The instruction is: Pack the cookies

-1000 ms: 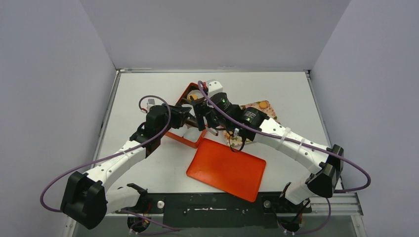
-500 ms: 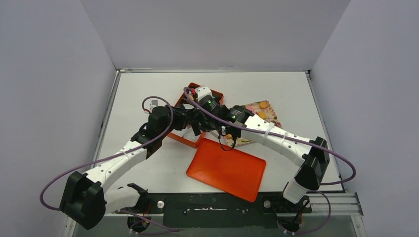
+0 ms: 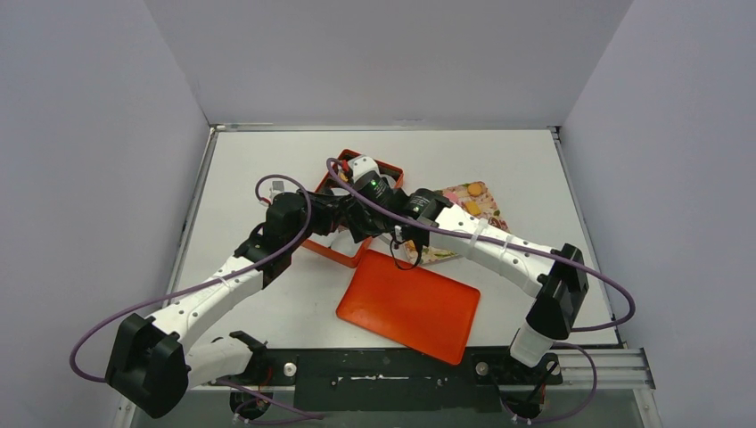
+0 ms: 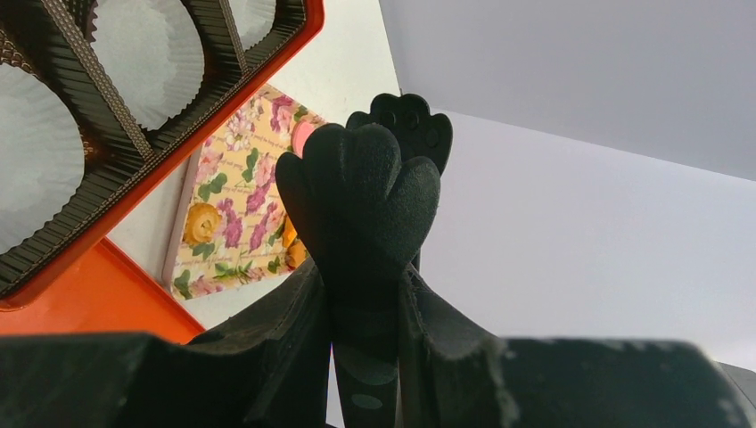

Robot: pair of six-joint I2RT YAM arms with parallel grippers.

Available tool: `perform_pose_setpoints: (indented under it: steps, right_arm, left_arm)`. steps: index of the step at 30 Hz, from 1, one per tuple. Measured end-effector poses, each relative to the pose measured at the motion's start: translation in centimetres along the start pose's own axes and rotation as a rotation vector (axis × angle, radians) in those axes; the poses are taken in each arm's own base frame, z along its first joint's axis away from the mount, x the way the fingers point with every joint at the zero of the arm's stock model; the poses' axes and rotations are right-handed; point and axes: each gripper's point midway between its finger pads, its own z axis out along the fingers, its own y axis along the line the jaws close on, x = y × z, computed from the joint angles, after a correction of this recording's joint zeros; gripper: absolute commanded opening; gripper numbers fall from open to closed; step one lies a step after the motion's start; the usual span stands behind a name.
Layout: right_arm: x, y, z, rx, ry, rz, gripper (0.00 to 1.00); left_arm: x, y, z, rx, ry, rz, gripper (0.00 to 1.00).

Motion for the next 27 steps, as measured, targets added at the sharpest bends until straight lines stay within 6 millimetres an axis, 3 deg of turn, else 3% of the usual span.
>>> perform_pose_setpoints:
  steps: [11,20,27]
  right_arm:
    - [0.1,0.1,0.0,-0.008,0.005,-0.014,0.32]
    - [0.1,0.1,-0.6,-0.023,0.009,-0.013,0.28]
    - [0.5,-1.9,-1.1,0.012,0.035,0.01,0.28]
  left_arm:
    - [0.1,0.0,0.0,0.0,0.003,-0.01,0.01]
    - [0.3,-0.2,0.0,0.012,0.011,-0.005,0.39]
    - [-0.3,0.4,-0.7,0.01,-0.009,0.037,0.58]
